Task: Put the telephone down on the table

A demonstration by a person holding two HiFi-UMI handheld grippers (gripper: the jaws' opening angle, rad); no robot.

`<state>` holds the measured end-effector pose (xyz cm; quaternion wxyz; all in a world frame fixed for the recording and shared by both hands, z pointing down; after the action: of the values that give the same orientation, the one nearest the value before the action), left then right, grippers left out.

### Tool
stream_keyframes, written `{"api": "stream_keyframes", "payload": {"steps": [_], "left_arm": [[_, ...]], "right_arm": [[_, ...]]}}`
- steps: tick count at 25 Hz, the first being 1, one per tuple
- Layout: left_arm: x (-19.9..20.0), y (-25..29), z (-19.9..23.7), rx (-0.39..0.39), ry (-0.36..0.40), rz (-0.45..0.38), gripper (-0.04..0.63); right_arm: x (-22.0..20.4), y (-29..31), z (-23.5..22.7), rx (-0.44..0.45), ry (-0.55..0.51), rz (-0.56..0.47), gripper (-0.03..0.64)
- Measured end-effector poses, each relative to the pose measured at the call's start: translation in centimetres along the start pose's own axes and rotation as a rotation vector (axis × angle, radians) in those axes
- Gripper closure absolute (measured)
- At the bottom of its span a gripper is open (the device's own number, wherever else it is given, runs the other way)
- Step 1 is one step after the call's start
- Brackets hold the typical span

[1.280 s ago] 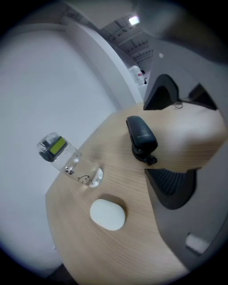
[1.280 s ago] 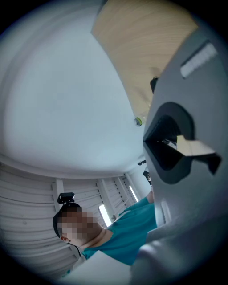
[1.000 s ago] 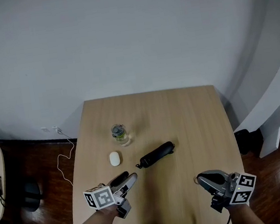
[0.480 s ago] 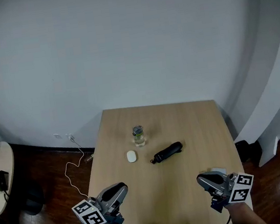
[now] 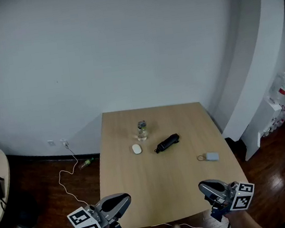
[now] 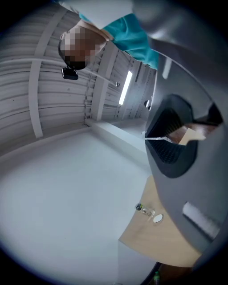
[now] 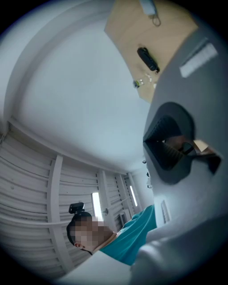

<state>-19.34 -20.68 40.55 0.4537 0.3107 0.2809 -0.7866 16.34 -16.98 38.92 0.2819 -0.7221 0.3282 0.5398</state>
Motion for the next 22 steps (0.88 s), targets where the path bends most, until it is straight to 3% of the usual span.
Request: {"api": "stream_keyframes", "payload": {"steps": [4,12,18,22], "left_arm": [[-1.2,-2.1,-3.2,-0.008,0.070,0.023,0.575],[-7.5,-3.5,-11.7,0.008,0.098,0.000,0.575],[-14.2,-4.1,-19.2,0.068,0.060,-0.039,0.588],[-17.0,-5.2,-23.0,0.094,0.065,-0.012,0.589]], "right_arm": [[0.8,-2.7,3.8,-0.019,-0.042,-0.022,0.615],[0.1,-10.9,9.4,0.003,-0.117,-0.026,0.615],[-1.9,-18.5,12.7,0.032,-0.140,-0.003,0.615],[-3.0,-21.6,15.3,0.060,-0.119,-0.007,0.615]]}}
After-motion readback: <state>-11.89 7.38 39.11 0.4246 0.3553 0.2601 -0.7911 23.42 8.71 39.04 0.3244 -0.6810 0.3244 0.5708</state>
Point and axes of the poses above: the fingertips, and each gripper's own axes: y forward along the fingers, z to its left, x out of its top, the point moved 7 cm from there along -y, backward along the fingers, and after that the axes turned 12 degrees about -y, right-handed, at the moved point
